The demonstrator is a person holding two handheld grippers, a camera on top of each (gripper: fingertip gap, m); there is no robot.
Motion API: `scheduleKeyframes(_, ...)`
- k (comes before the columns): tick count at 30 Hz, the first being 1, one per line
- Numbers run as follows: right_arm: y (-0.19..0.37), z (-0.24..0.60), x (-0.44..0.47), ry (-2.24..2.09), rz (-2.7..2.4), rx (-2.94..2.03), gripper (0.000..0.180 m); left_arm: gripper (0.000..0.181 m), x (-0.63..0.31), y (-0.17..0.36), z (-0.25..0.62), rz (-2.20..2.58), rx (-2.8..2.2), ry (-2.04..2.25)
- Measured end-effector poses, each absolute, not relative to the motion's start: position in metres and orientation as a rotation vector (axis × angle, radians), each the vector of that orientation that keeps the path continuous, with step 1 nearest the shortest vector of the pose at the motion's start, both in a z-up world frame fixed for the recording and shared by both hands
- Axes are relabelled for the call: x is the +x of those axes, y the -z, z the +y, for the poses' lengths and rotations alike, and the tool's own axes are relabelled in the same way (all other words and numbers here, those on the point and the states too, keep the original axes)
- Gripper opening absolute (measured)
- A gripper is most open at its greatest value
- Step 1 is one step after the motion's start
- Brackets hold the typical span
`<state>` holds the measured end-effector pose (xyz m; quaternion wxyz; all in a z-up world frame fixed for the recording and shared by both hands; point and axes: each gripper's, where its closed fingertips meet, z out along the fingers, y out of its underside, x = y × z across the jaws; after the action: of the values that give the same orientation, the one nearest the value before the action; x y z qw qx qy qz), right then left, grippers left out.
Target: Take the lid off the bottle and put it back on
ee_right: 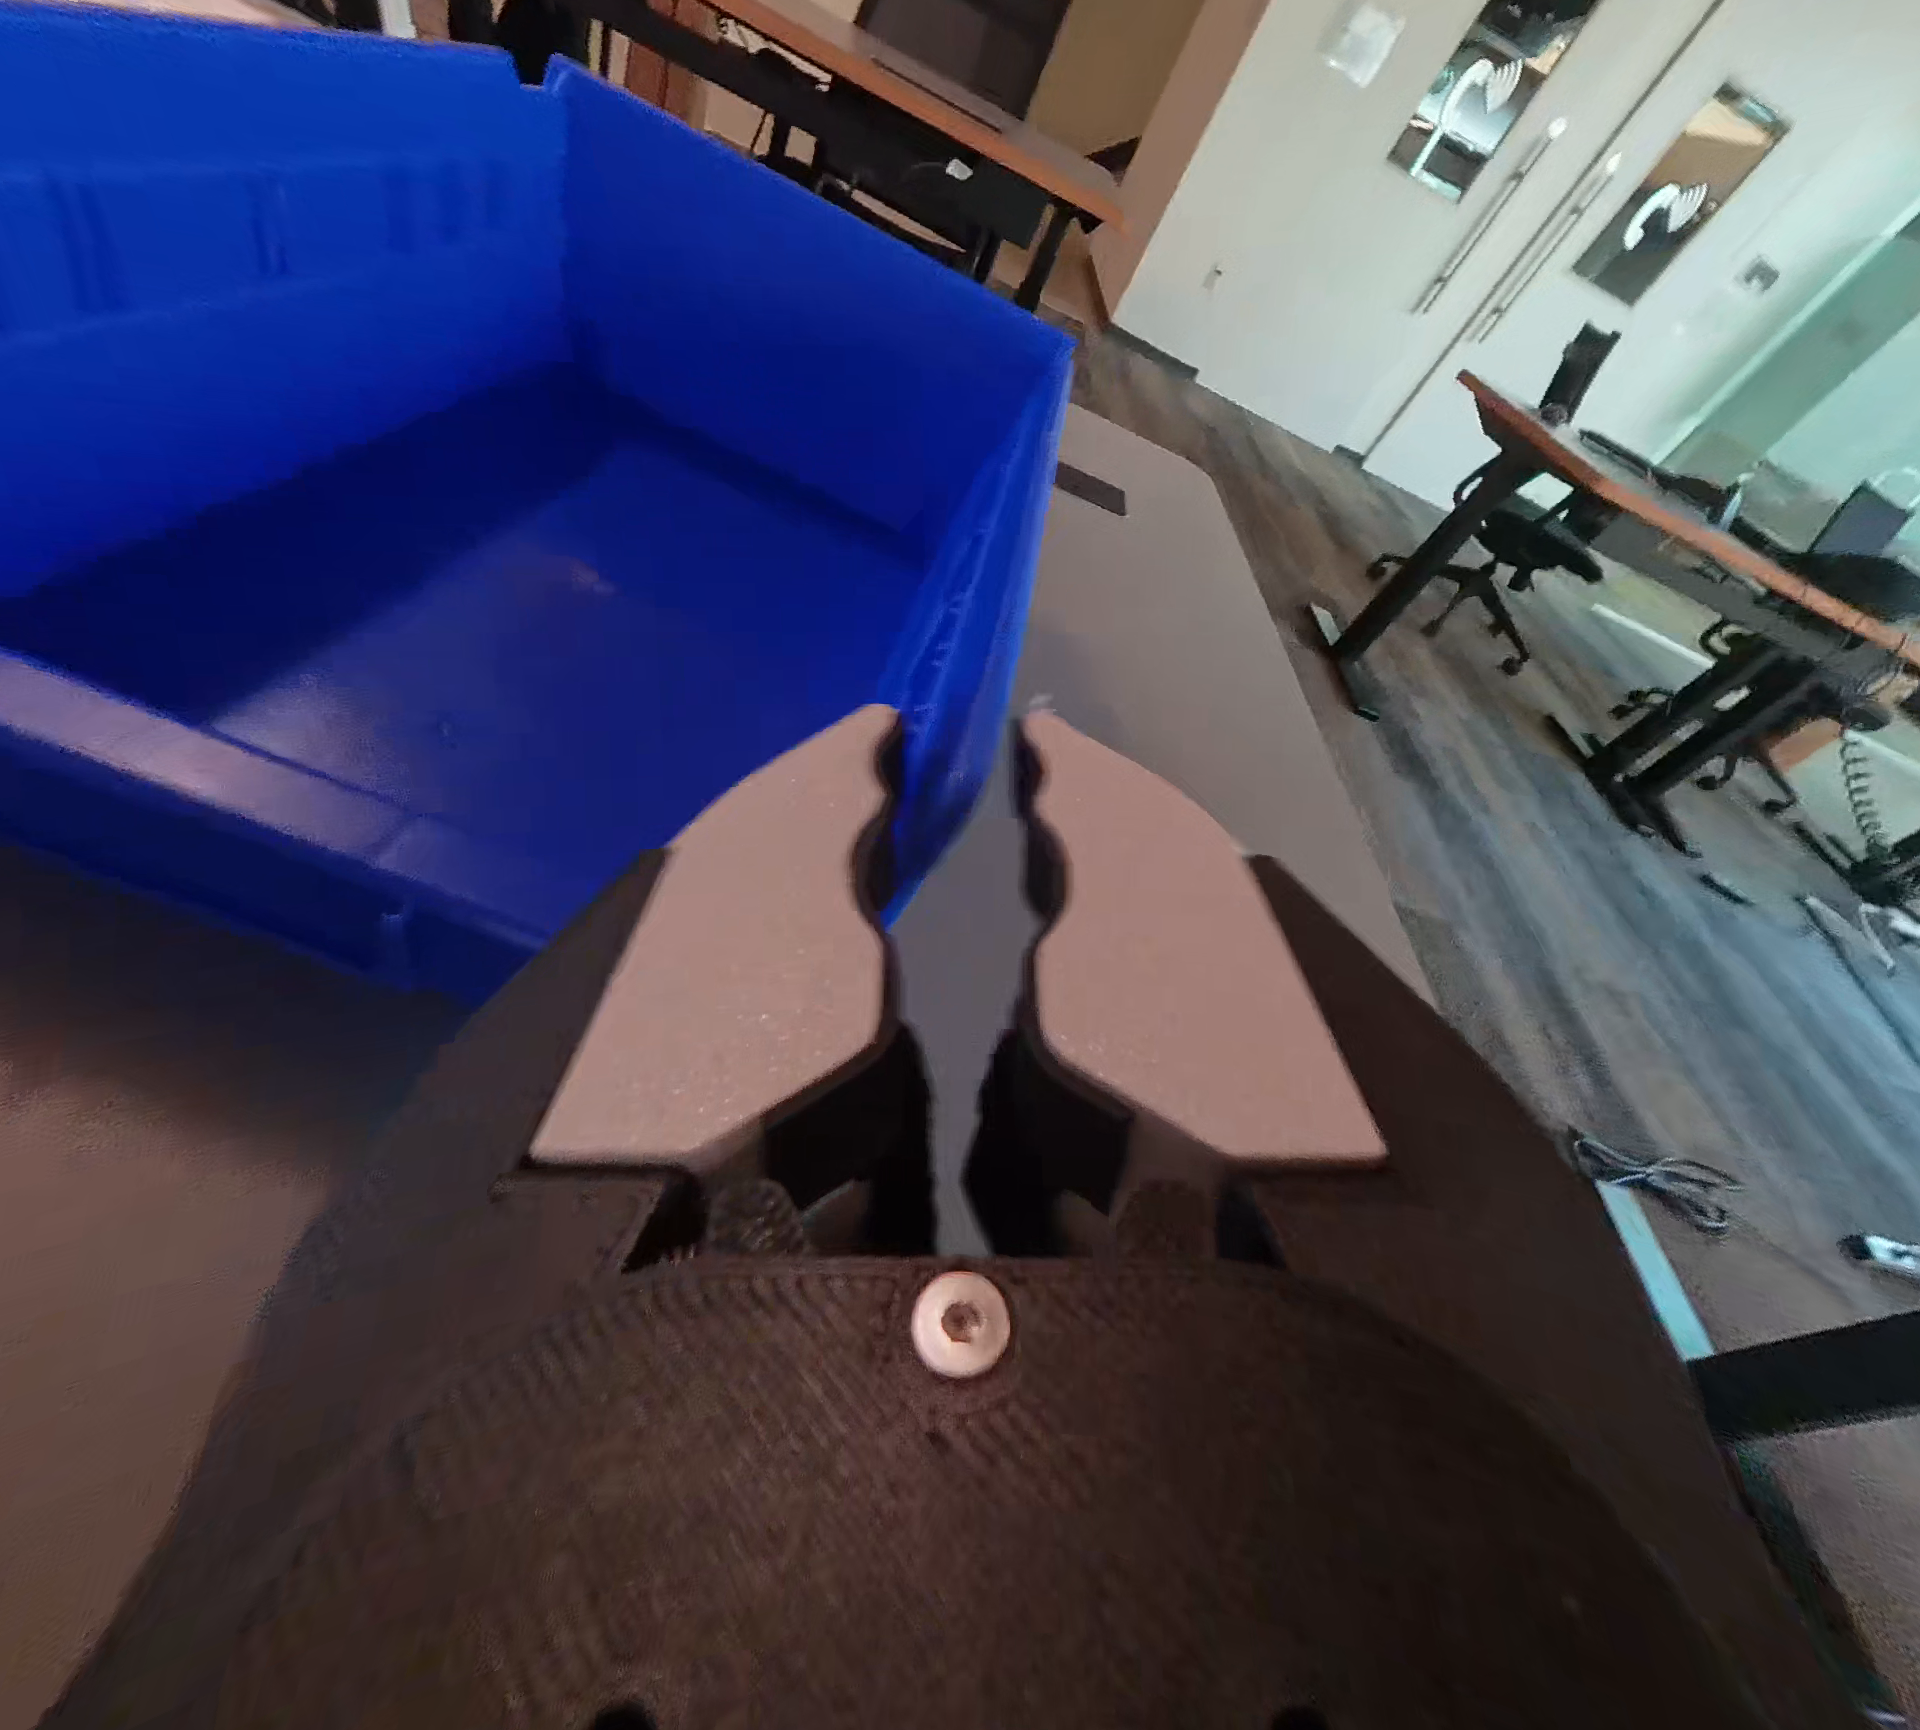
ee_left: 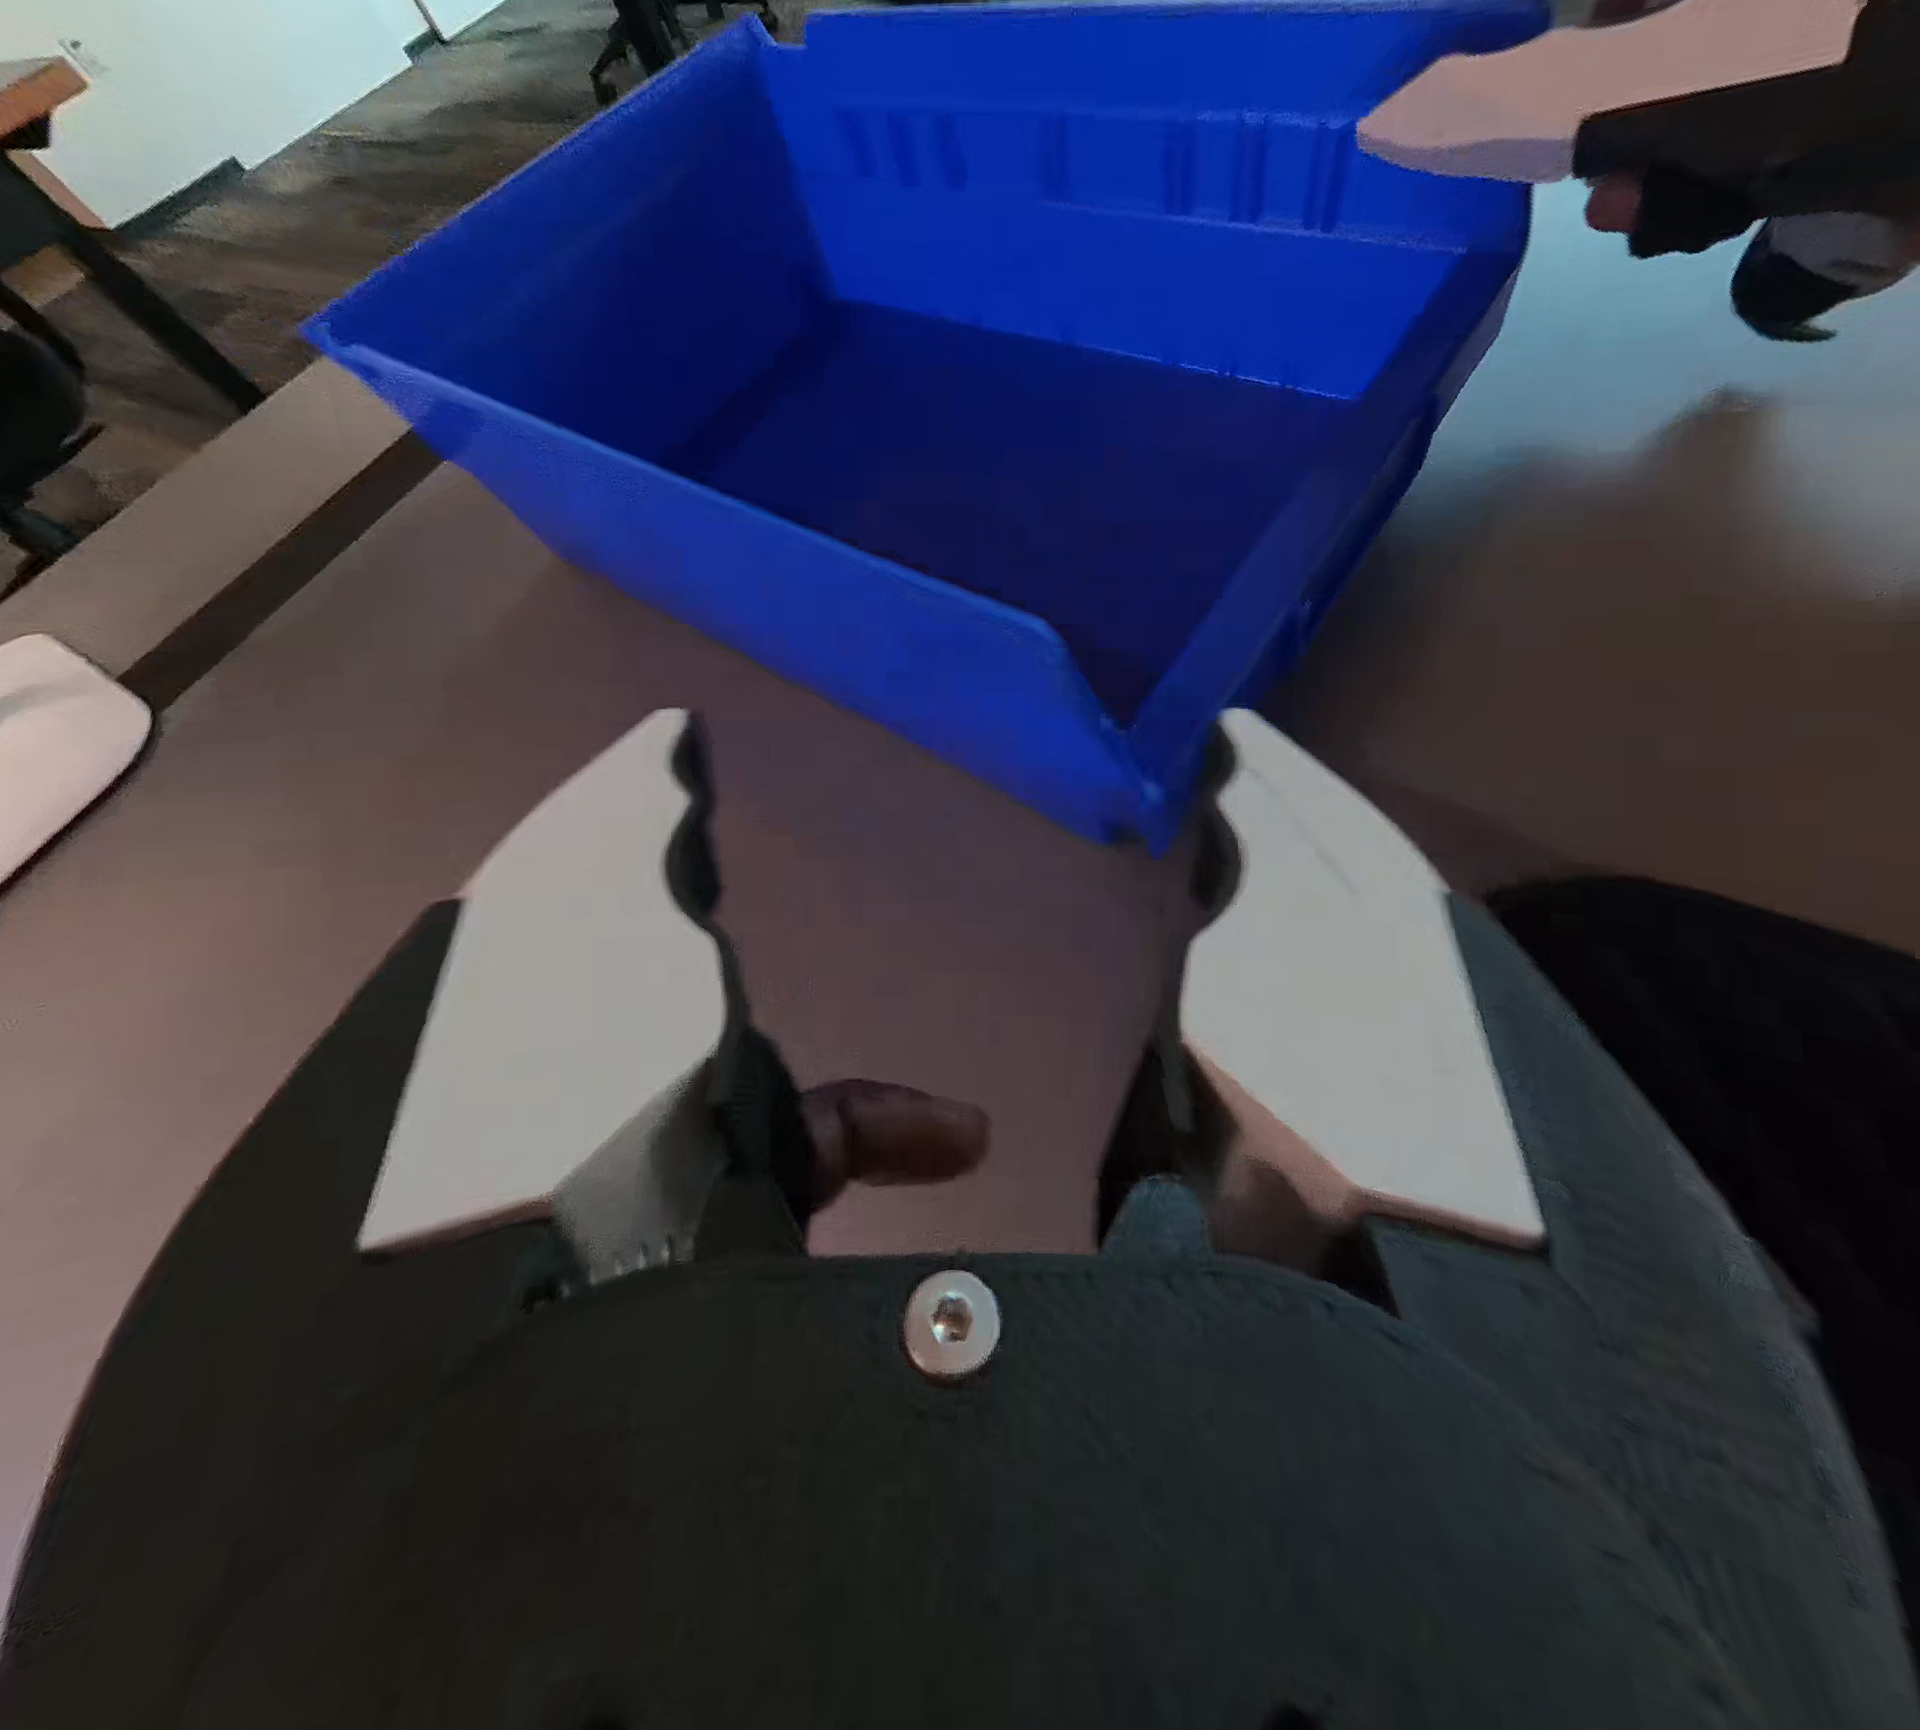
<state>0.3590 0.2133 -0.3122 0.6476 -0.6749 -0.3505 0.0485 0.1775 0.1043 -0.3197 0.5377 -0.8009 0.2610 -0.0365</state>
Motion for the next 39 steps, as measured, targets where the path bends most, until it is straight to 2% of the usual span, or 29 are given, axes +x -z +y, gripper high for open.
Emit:
scheduleKeyframes(1, 0.306, 0.214, 0.363, -0.125, -0.773, -1.525, 0.046, 0.102, 0.169, 0.312, 0.095, 0.609, -1.897, 0.11)
scheduleKeyframes(3, 0.279, 0.212, 0.372, -0.135, -0.709, -1.462, 0.087, 0.107, 0.14, 0.288, 0.068, 0.555, -1.842, 0.14)
scheduleKeyframes(5, 0.24, 0.206, 0.383, -0.063, -0.609, -1.388, 0.108, 0.105, 0.08, 0.261, 0.038, 0.411, -1.765, 0.03)
scheduleKeyframes(6, 0.221, 0.199, 0.382, -0.036, -0.577, -1.35, 0.107, 0.1, 0.037, 0.251, 0.021, 0.309, -1.734, -0.093)
scheduleKeyframes(10, 0.183, 0.162, 0.316, -0.248, -0.617, -1.345, 0.076, 0.08, -0.153, 0.232, -0.078, -0.083, -1.715, -0.757)
scheduleKeyframes(12, 0.192, 0.15, 0.267, -0.393, -0.697, -1.436, 0.08, 0.077, -0.219, 0.236, -0.12, -0.181, -1.831, -0.944)
scheduleKeyframes(14, 0.22, 0.14, 0.224, -0.458, -0.817, -1.593, 0.094, 0.08, -0.257, 0.263, -0.156, -0.352, -2.021, -0.87)
scheduleKeyframes(16, 0.255, 0.129, 0.193, -0.446, -0.94, -1.759, 0.104, 0.078, -0.249, 0.282, -0.153, -0.4, -2.037, -0.519)
scheduleKeyframes(18, 0.285, 0.129, 0.182, -0.296, -0.982, -1.871, 0.099, 0.072, -0.238, 0.292, -0.143, -0.385, -2.042, -0.322)
scheduleKeyframes(19, 0.298, 0.133, 0.181, -0.188, -0.995, -1.907, 0.092, 0.06, -0.245, 0.301, -0.146, -0.393, -2.082, -0.382)
scheduleKeyframes(21, 0.319, 0.139, 0.186, 0.018, -1.029, -1.96, 0.073, 0.034, -0.246, 0.305, -0.141, -0.324, -2.079, -0.476)
scheduleKeyframes(22, 0.327, 0.14, 0.187, 0.085, -1.052, -1.974, 0.064, 0.032, -0.246, 0.305, -0.139, -0.293, -2.074, -0.521)
scheduleKeyframes(24, 0.337, 0.138, 0.184, 0.139, -1.102, -1.979, 0.024, 0.03, -0.247, 0.304, -0.139, -0.251, -2.098, -0.59)
scheduleKeyframes(25, 0.34, 0.138, 0.185, 0.169, -1.099, -1.983, 0.013, 0.03, -0.246, 0.304, -0.139, -0.236, -2.102, -0.599)
scheduleKeyframes(39, 0.341, 0.143, 0.22, 0.124, -0.762, -2.095, 0.007, 0.018, -0.24, 0.304, -0.14, -0.051, -2.124, -0.689)
